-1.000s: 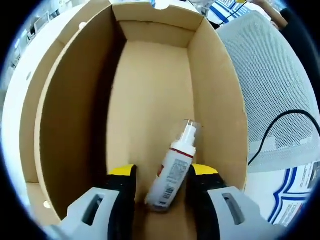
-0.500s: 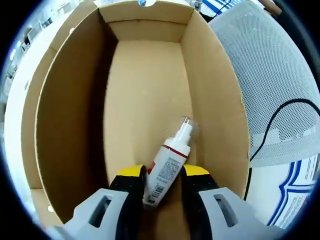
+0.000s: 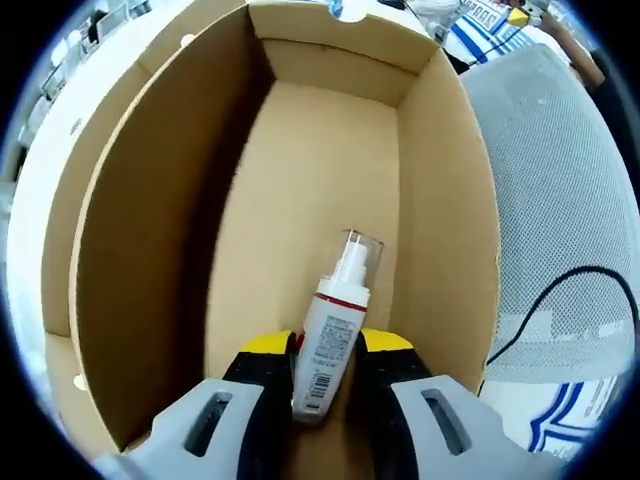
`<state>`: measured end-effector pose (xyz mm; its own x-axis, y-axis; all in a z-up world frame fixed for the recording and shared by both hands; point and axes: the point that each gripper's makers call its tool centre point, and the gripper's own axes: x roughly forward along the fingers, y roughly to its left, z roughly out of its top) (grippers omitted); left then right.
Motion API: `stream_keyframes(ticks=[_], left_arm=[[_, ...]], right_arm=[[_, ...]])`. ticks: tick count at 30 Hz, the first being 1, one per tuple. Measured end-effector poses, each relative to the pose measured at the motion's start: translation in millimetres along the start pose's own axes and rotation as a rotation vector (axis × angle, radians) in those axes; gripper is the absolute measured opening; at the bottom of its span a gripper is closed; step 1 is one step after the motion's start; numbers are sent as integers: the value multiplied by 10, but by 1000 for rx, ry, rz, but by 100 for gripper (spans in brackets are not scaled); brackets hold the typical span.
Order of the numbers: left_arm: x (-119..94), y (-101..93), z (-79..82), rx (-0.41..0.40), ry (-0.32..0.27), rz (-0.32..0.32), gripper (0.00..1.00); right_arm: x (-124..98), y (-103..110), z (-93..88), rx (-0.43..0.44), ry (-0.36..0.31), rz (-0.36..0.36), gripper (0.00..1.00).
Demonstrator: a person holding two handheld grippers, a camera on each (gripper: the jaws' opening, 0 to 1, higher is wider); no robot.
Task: Operate the shoe box by opening the lid, removing the specified soft item, and placing it in the target area until the item is outside and the box remains undamaged.
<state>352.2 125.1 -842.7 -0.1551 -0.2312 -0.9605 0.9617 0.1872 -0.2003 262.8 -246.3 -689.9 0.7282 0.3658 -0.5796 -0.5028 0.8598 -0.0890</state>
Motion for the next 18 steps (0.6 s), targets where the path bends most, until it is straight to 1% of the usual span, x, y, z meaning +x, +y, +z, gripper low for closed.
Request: stream_keyframes(ticks=[3, 5, 8, 10, 13, 14, 18], left_arm=[[3, 25, 37, 2, -19, 19, 22], [10, 29, 48, 36, -19, 33, 22], [26, -6, 49, 114, -7, 25, 23], [27, 1, 56, 174, -3, 35, 23], [29, -3, 60, 209, 2, 41, 23], [29, -1, 63, 239, 4, 45, 24], [36, -13, 108, 316, -23, 52, 24]], right_arm=[[-4, 4, 2, 0, -2, 1, 97], [-4, 4, -3, -2, -1, 2, 96], [-6, 1, -11, -1, 1, 1, 96], [-9, 2, -7, -1, -1, 0, 96], [-9, 5, -5, -1, 0, 1, 96], [-8, 7, -4, -2, 0, 2, 96], [-5, 19, -6, -1, 0, 5, 96]])
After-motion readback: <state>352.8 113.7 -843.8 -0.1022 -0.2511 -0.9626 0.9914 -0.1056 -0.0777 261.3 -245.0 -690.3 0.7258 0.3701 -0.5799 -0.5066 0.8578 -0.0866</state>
